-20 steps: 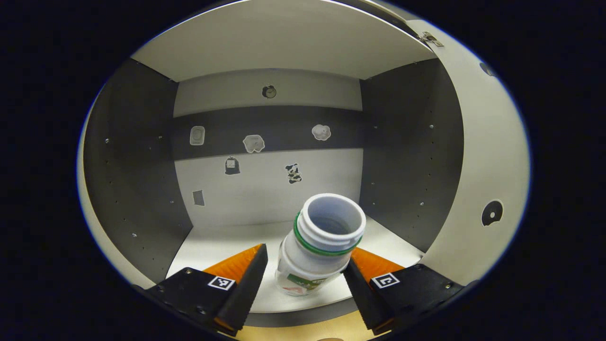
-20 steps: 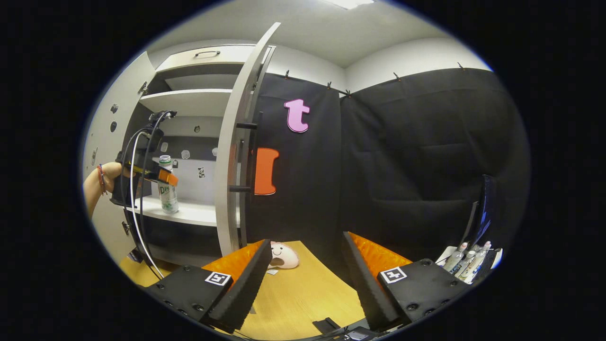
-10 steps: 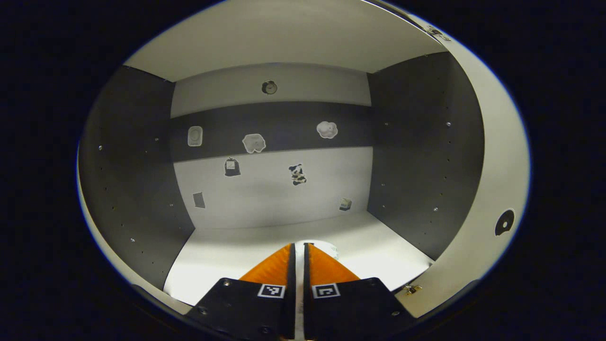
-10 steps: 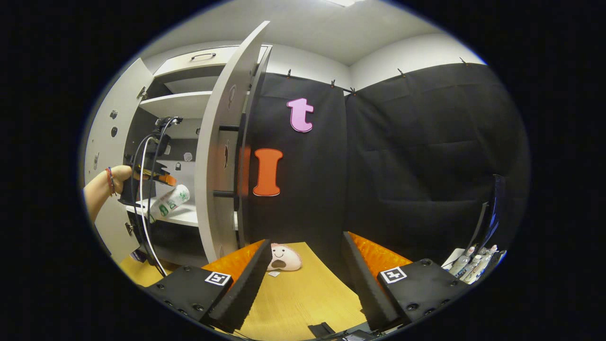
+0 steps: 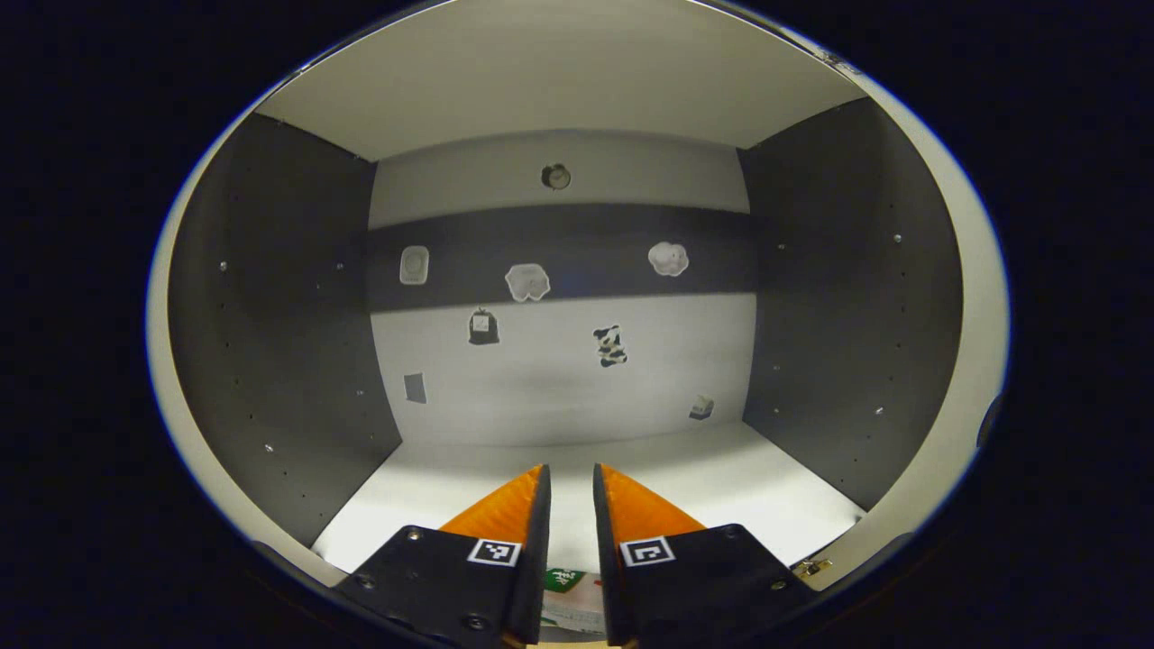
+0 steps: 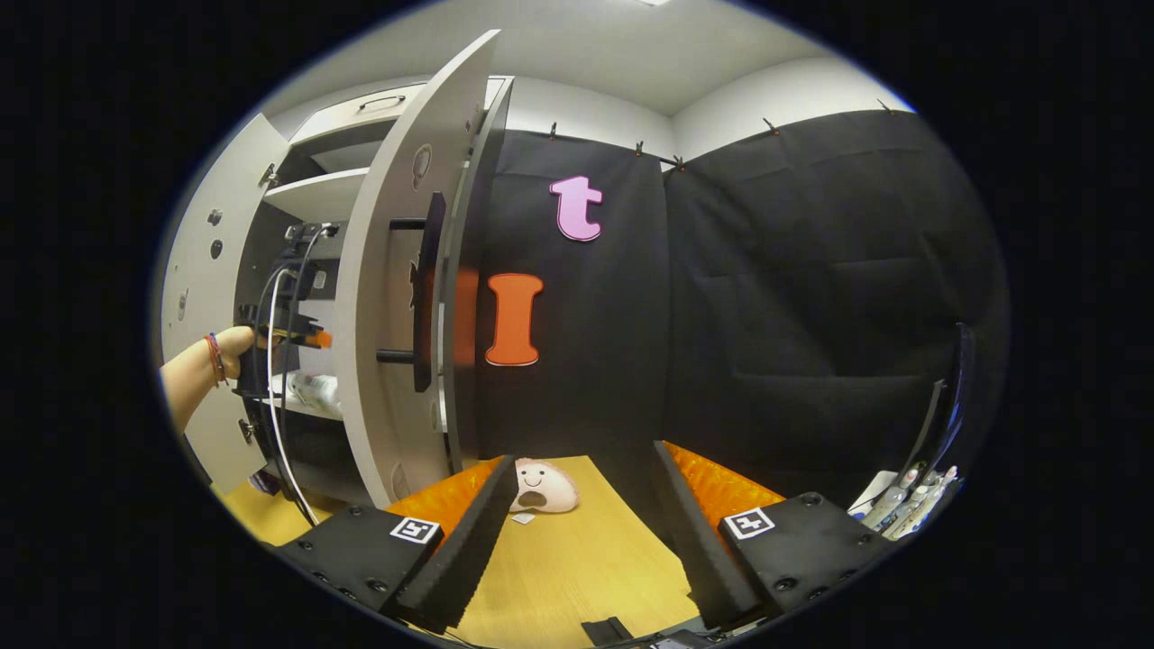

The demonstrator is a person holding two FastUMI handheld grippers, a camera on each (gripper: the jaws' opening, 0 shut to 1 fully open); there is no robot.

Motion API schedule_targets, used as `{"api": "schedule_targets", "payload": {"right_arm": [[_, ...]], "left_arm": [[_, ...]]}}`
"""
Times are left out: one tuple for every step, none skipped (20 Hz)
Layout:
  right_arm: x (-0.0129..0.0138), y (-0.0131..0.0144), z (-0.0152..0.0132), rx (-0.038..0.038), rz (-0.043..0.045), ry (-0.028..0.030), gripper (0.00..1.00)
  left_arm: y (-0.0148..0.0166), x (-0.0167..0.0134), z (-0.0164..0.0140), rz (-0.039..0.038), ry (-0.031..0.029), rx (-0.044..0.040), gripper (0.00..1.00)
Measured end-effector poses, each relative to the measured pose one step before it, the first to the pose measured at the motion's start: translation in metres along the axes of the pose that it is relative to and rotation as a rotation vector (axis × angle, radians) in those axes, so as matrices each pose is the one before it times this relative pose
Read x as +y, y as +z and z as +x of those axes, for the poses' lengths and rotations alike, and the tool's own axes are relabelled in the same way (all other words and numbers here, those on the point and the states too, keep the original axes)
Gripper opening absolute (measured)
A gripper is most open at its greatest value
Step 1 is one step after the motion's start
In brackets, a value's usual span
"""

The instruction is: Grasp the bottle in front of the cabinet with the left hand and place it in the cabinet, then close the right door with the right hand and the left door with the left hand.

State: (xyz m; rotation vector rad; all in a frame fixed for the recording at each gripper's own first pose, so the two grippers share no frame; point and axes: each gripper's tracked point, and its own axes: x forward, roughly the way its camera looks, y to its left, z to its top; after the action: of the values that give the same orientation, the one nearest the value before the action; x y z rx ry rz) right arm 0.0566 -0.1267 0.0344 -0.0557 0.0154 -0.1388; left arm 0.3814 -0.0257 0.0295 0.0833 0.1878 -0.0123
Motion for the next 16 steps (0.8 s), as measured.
{"api": "schedule_targets", "payload": {"right_arm": [[0.00353,-0.00075,0.00233,0.00122,0.00657,0.01115,0.94],[0.00205,-0.00018,0.00194,0.00061,0.00267,0.01167,0.98],[0.00196,-0.00115,0.00040,0.00001,0.00119,0.01177,0.98],[0.00276,-0.00042,0.00027,-0.00019,0.00256,0.01306,0.98],[0.00164,-0.00228,-0.00114,0.00360,-0.00030,0.01146,0.98],[-0.00101,-0.00172,-0.00161,0.00254,-0.00636,0.00575,0.98],[-0.00325,-0.00109,-0.00162,-0.00144,-0.01008,-0.00333,0.98],[-0.00512,0.00034,-0.00194,0.00036,-0.00992,-0.00756,0.94],[-0.00476,-0.00002,-0.00126,0.00034,-0.00754,-0.00830,0.94],[-0.00447,-0.00018,-0.00044,0.00096,-0.00321,-0.01052,1.00],[-0.00305,-0.00102,0.00051,0.00402,0.00133,-0.00692,0.98],[-0.00233,-0.00184,0.00017,0.00826,0.00042,-0.00444,0.96],[-0.00146,-0.00077,-0.00076,0.00505,-0.00122,-0.00360,0.94],[-0.00170,-0.00027,-0.00067,0.00147,-0.00408,-0.00137,0.98],[-0.00381,0.00181,-0.00146,-0.00500,-0.00608,-0.00874,0.98],[-0.00311,0.00248,-0.00124,-0.01095,-0.00194,-0.00966,0.98]], "left_arm": [[0.00592,-0.00051,-0.00461,-0.01386,0.01378,-0.02135,0.33],[0.00020,0.00294,-0.00678,-0.02109,0.02981,-0.02135,0.42],[-0.00408,0.00830,-0.00487,-0.03536,0.05953,-0.03711,0.57],[-0.00938,0.00773,0.00270,-0.04410,0.06425,-0.03747,0.72],[-0.02180,0.00555,0.00499,-0.02761,0.04108,0.01733,0.86],[-0.03201,0.00477,0.00318,-0.03473,0.03821,0.05624,0.84],[-0.02274,-0.00257,0.00377,-0.07033,0.00906,0.05314,0.81],[-0.00060,-0.00315,0.00517,-0.06812,0.01660,-0.00862,0.81],[0.00600,0.00251,0.00374,-0.05304,0.04749,-0.02948,0.81],[0.00827,0.00160,0.00444,-0.05805,0.04679,-0.03808,0.79],[0.00404,-0.00974,0.00351,-0.06810,0.01989,-0.03063,0.79],[0.00096,-0.02003,0.00713,-0.04964,0.00064,-0.01781,0.79],[-0.00519,-0.01696,0.00577,0.00425,0.00138,0.00751,0.79],[-0.00972,-0.01502,0.00351,0.04423,-0.02232,0.04631,0.79],[-0.00691,-0.01317,-0.00794,0.02911,-0.03769,0.03081,0.79],[0.01043,-0.01234,-0.00642,0.01470,-0.04801,-0.03125,0.80]]}}
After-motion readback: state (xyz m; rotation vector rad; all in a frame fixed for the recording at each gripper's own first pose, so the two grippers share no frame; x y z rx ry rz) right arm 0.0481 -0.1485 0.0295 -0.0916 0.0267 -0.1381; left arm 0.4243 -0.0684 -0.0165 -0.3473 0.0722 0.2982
